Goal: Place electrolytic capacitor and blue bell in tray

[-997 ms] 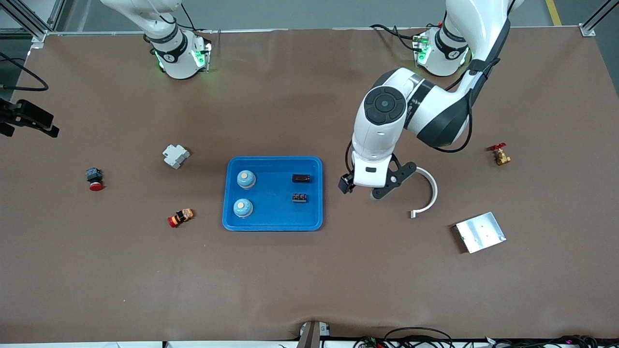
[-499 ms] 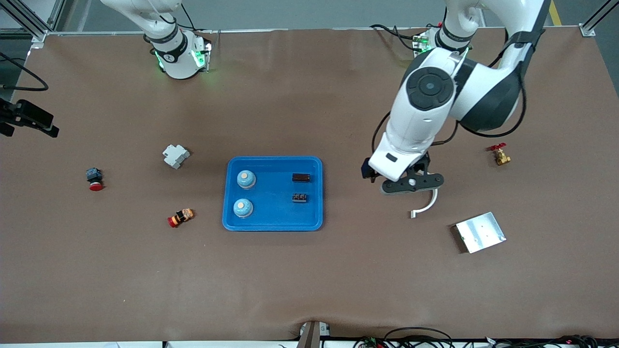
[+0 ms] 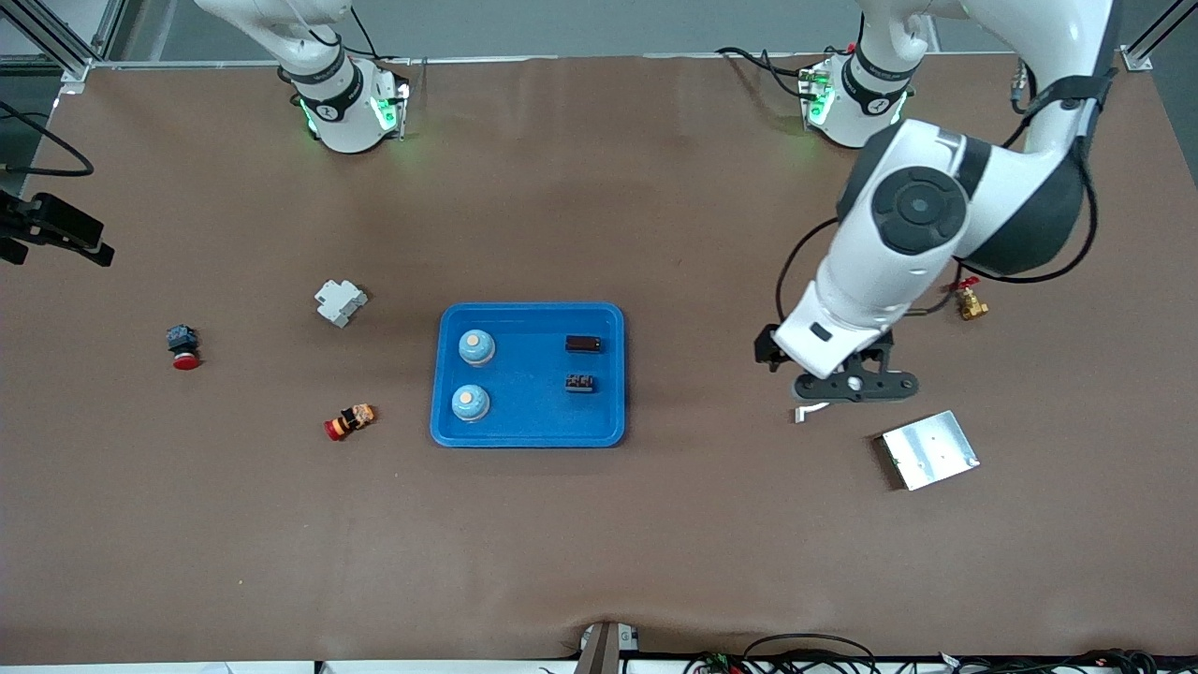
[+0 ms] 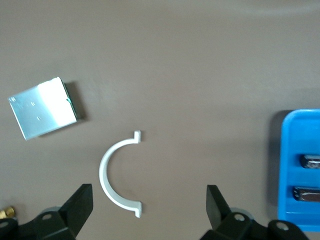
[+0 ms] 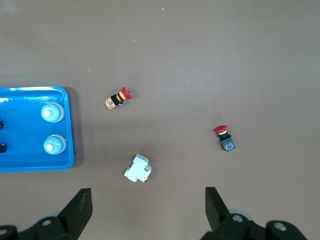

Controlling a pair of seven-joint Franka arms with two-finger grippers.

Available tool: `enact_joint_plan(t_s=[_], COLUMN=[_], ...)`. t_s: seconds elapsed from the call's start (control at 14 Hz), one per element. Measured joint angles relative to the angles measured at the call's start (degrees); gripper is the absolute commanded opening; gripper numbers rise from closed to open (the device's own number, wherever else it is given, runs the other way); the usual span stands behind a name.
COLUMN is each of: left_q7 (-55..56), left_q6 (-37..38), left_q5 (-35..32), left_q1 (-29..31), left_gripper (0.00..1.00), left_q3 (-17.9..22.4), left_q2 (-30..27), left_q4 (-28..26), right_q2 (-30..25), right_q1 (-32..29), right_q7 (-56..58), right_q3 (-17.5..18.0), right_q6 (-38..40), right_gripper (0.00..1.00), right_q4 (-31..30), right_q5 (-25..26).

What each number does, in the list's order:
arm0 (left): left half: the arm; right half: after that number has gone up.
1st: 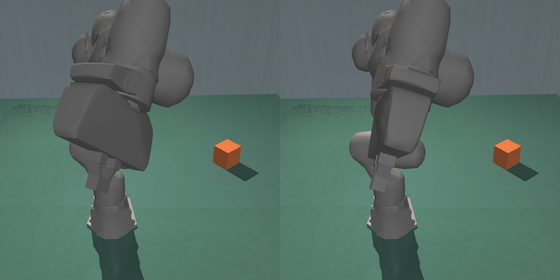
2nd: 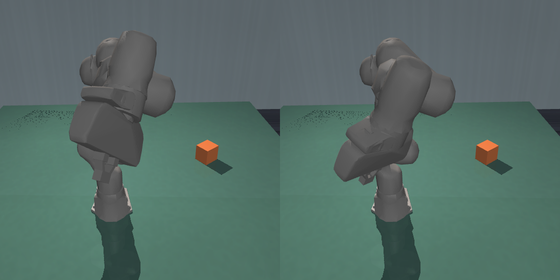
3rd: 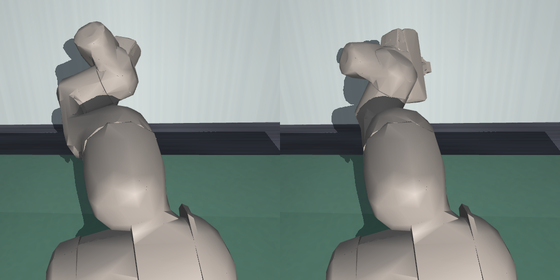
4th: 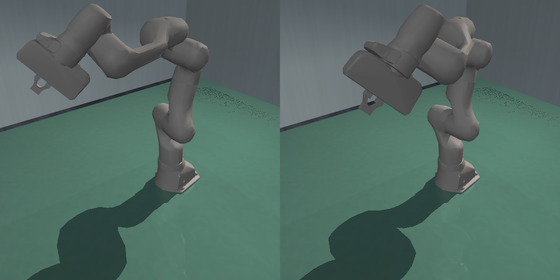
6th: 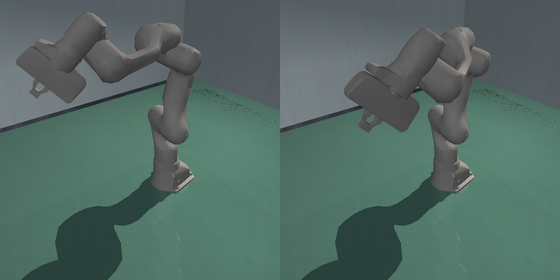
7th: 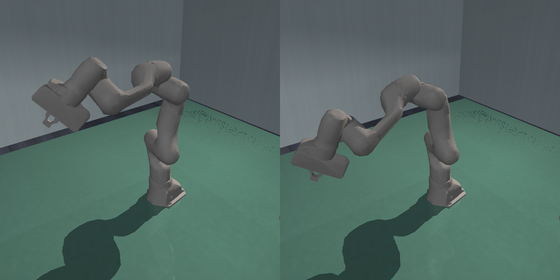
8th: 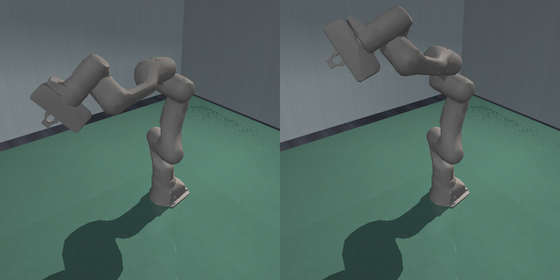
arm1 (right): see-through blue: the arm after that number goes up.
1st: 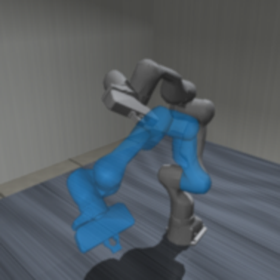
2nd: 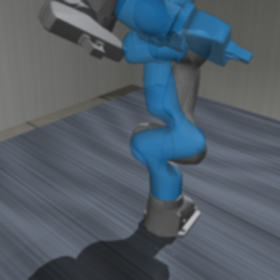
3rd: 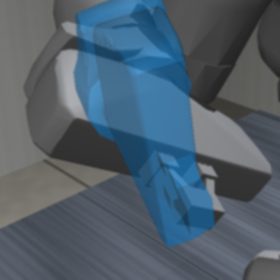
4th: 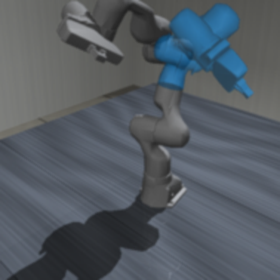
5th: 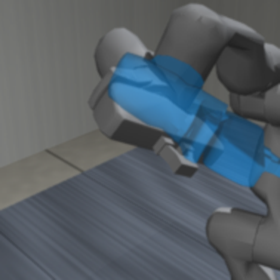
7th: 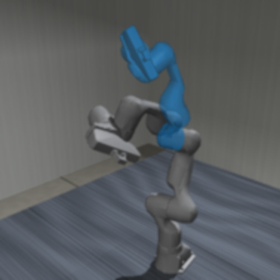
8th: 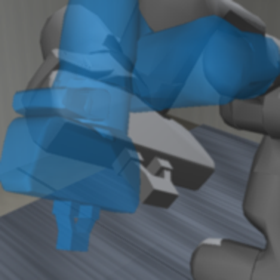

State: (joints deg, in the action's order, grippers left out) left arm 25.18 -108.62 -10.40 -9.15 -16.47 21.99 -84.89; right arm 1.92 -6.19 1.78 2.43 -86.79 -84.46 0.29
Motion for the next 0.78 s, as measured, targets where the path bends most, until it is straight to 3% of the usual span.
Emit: enact_joint_plan(t_s=[0.78], left_q7=[-7.9], left_q6=[-1.6], left_q5=[4.8], left_q1=[8.6], left_gripper=[1.0], left_q3=[-0.2], left_q2=[-3.5], left_q4=[0.2], right_q2=[0.0], right_q1=[-0.3], right_q7=[0.0], right_q3=[-0.2], right_q6=[2.2], right_gripper=[1.0], right_q4=[0.0], right_q5=[0.0])
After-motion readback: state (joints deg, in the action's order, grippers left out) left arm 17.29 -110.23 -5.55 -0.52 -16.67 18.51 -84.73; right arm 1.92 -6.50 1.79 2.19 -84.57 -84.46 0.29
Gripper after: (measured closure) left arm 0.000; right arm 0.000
